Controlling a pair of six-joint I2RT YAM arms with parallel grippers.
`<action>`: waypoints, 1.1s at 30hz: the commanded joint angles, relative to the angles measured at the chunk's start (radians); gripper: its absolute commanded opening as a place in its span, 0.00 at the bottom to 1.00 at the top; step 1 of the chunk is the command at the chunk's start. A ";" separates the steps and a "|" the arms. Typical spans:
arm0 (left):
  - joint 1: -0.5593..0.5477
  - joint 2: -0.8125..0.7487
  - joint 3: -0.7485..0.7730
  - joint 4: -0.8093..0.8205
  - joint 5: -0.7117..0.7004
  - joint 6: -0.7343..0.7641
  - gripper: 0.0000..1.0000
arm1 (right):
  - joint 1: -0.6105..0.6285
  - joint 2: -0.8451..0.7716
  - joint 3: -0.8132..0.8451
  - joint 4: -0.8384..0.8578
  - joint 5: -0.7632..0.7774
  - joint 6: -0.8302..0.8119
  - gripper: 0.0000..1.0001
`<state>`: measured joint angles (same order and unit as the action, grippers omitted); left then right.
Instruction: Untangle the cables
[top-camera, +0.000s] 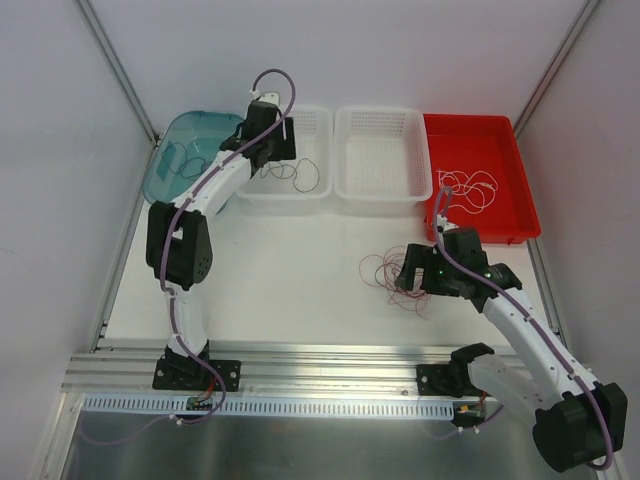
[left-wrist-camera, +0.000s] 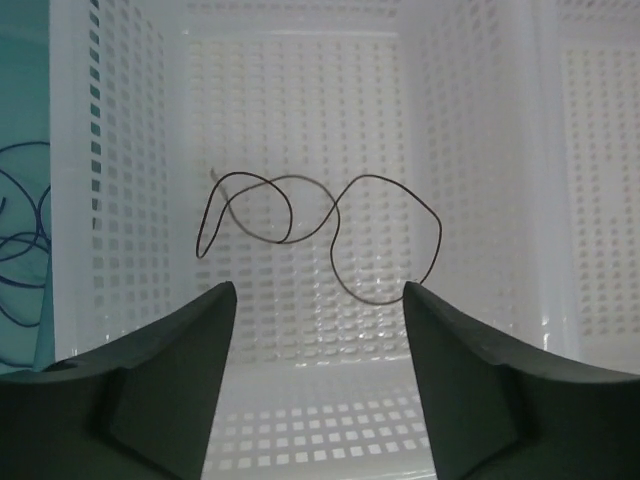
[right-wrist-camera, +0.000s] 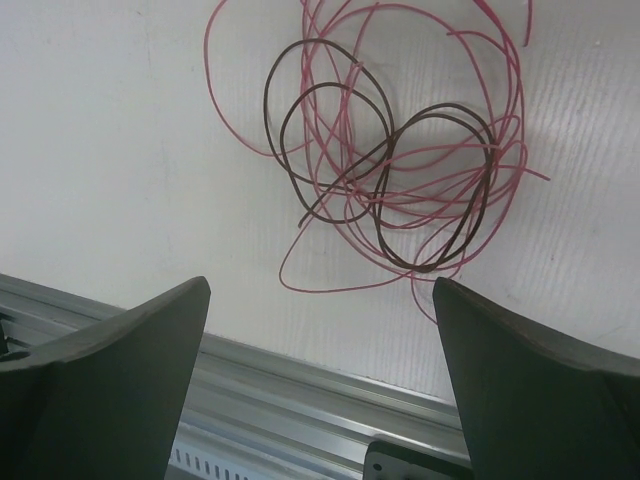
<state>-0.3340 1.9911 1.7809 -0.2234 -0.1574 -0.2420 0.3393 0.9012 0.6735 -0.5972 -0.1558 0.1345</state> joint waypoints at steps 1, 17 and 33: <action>-0.007 -0.055 0.061 -0.033 0.016 0.056 0.72 | 0.006 -0.024 0.049 -0.036 0.065 -0.021 1.00; -0.129 -0.719 -0.575 -0.060 0.223 -0.123 0.99 | 0.012 0.131 0.028 0.049 0.179 0.039 0.98; -0.270 -1.107 -1.087 -0.065 0.260 -0.497 0.99 | 0.490 0.426 0.188 0.214 0.129 0.224 0.95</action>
<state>-0.5961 0.9253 0.7189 -0.3069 0.0925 -0.6460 0.7731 1.3212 0.7803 -0.4232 -0.0505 0.3092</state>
